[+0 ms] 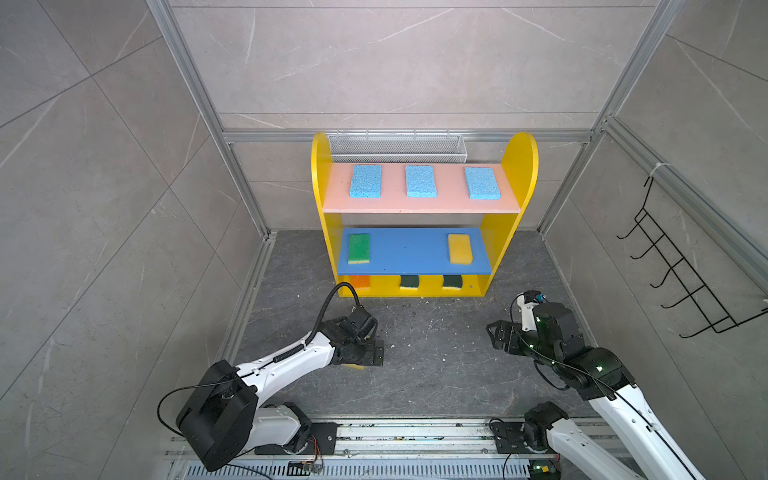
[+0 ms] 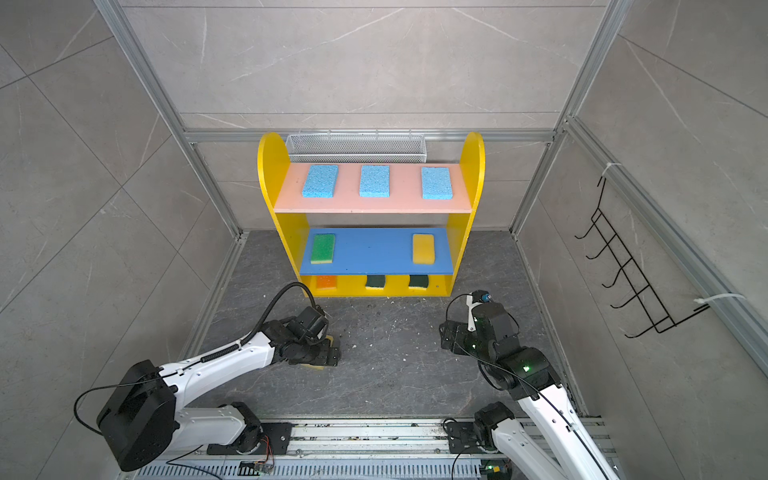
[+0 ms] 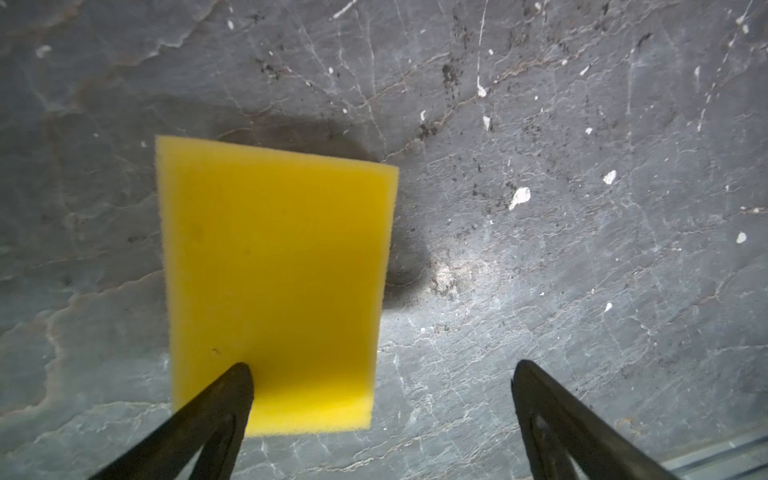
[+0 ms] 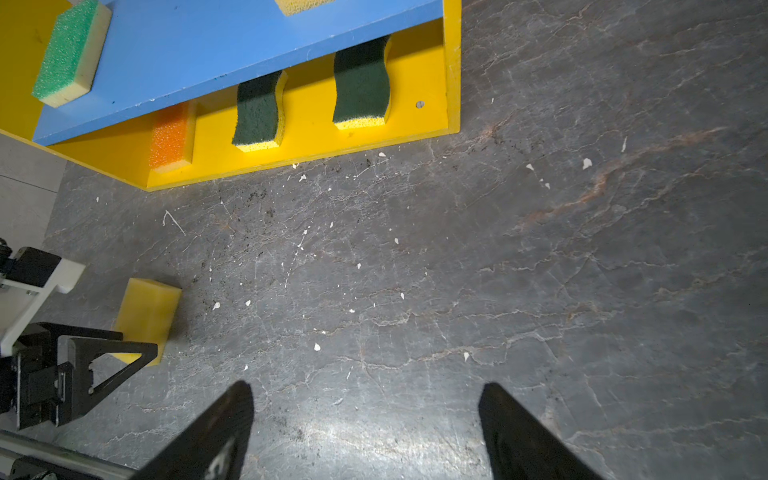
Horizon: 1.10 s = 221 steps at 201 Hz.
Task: Place and organize the cleaning sponges onto the shelf
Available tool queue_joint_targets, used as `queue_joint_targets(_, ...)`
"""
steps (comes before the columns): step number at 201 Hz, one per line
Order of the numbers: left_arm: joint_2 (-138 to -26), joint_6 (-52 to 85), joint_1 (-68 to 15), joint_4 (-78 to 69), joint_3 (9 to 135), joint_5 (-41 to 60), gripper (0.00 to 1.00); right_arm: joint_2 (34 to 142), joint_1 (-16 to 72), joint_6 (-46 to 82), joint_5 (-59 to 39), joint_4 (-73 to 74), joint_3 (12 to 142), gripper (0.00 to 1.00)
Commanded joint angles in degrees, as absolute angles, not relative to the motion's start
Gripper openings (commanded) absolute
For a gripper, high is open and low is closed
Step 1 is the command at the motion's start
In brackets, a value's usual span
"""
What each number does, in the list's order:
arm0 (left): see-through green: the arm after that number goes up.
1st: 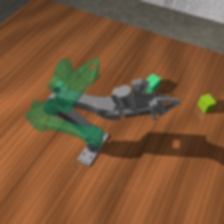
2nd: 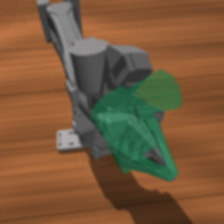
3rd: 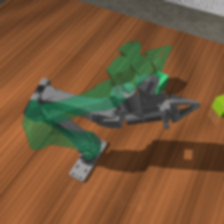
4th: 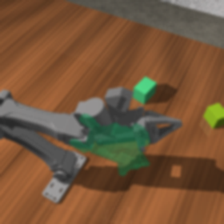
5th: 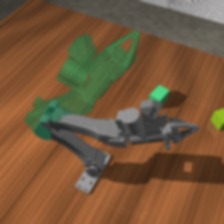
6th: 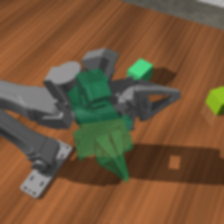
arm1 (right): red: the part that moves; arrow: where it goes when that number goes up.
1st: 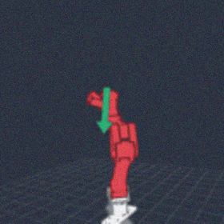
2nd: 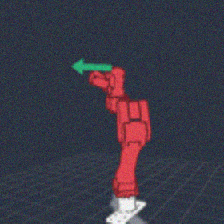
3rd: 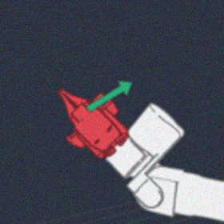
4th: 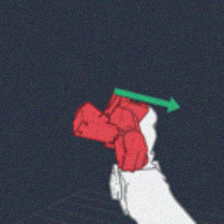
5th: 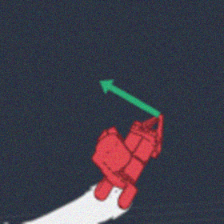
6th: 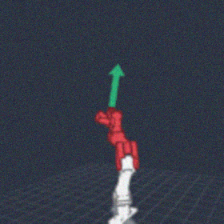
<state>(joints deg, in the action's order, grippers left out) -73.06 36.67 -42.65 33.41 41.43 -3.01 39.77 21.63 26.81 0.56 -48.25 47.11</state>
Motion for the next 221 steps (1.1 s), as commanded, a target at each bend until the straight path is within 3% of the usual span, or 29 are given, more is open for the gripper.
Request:
queue_joint_targets(1, -68.98, 41.46, -43.51, 36.04, 43.36, -8.75, 1.00, 40.55, 22.02, 25.50, -0.25, -49.15, 47.37, 0.87)
queue_joint_targets(54, -65.81, 42.91, -43.51, 38.51, 41.37, -11.12, 1.00, 42.23, 21.99, 25.88, -1.49, -47.17, 46.58, 0.87)
queue_joint_targets(221, -79.72, 35.80, -37.87, 26.99, 38.07, -1.62, 1.00, 46.32, 21.98, 26.66, -1.67, -44.74, 48.16, 0.90)
